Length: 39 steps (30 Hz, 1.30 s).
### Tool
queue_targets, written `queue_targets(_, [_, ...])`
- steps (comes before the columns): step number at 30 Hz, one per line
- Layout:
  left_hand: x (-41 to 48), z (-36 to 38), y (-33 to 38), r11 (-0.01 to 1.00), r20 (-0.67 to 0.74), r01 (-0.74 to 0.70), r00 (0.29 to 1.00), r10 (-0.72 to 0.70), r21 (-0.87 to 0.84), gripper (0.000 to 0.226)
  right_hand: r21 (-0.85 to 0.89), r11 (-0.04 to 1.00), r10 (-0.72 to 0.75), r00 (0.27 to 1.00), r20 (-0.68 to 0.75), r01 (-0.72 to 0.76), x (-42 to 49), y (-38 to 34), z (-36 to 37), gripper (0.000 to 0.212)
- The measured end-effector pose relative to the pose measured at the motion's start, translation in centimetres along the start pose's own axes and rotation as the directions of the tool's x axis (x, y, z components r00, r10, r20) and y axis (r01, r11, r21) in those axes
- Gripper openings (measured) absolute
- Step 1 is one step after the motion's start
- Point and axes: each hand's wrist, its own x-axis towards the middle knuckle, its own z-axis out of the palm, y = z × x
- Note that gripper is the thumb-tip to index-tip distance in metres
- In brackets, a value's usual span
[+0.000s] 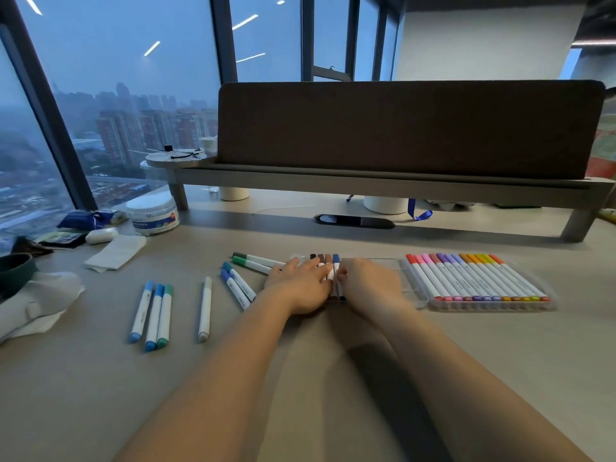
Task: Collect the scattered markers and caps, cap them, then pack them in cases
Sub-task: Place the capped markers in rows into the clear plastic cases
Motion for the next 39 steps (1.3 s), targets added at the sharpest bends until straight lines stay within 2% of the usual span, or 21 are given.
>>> queue_targets(2, [-0.6, -0.2, 0.5, 0.999, -0.042, 0.005, 0.999, -0.003, 0.040, 0.043, -0.003, 1.000, -0.001, 1.000, 0.015, 0.001, -0.3, -0.2, -0.3, 0.017])
queue_targets(4, [-1.6, -0.4, 0.7, 1.000, -0.162, 0.028, 0.986, -0.028, -0.003, 0.037, -0.054, 0.999, -0.002, 1.000, 0.022, 0.003, -0.5, -0.5, -0.5, 0.017])
queue_targets(7, [-4.0, -0.8, -1.1, 0.986, -0.393, 0.067, 0.911, -0.124, -0.156, 0.028, -0.091, 0.996, -0.011, 1.000, -0.015, 0.010, -0.7, -1.0, -0.4, 0.018])
queue_targets(9, [-6.3, -1.3, -3.8, 0.963, -0.478, 0.135, 0.847, -0.233, -0.232, 0.023, -0.053, 0.998, -0.050, 0.997, -0.067, 0.046, -0.9, -1.8, -0.1, 0.021])
queue_targets(14, [-11.8, -1.7, -11.9, 0.835, -0.514, 0.435, 0.658, -0.551, -0.338, 0.008, 0.195, 0.959, -0.188, 0.977, -0.096, 0.204, -1.7, -6.6, 0.8, 0.019])
queue_targets(17, [-13.8, -1.0, -15.2, 0.725, -0.466, 0.519, 0.556, -0.689, -0.452, 0.004, 0.377, 0.903, -0.201, 0.978, -0.052, 0.205, -1.8, -10.0, 1.5, 0.021])
queue_targets(22, [-14.3, 0.0, -16.6, 0.607, -0.347, 0.479, 0.525, -0.777, -0.634, 0.011, 0.411, 0.870, -0.294, 0.956, -0.014, 0.274, -2.4, -14.9, 2.6, 0.022])
queue_targets(27, [-14.4, 0.3, -16.8, 0.646, -0.332, 0.498, 0.579, -0.744, -0.579, 0.022, 0.446, 0.868, -0.287, 0.953, 0.097, 0.216, -2.0, -18.4, 3.9, 0.024])
queue_targets(32, [-14.5, 0.3, -16.6, 0.632, -0.330, 0.512, 0.562, -0.759, -0.582, 0.017, 0.374, 0.913, -0.254, 0.945, 0.207, 0.164, -2.0, -20.0, 4.4, 0.026])
queue_targets(35, [-14.5, 0.2, -16.5, 0.624, -0.329, 0.546, 0.544, -0.772, -0.559, 0.014, 0.275, 0.939, -0.257, 0.951, 0.173, 0.204, -2.1, -20.4, 4.4, 0.024])
queue_targets(39, [-13.8, -0.1, -15.5, 0.684, -0.383, 0.645, 0.569, -0.728, -0.341, 0.024, 0.064, 0.947, -0.317, 0.948, 0.024, 0.315, -2.5, -21.0, 4.5, 0.019])
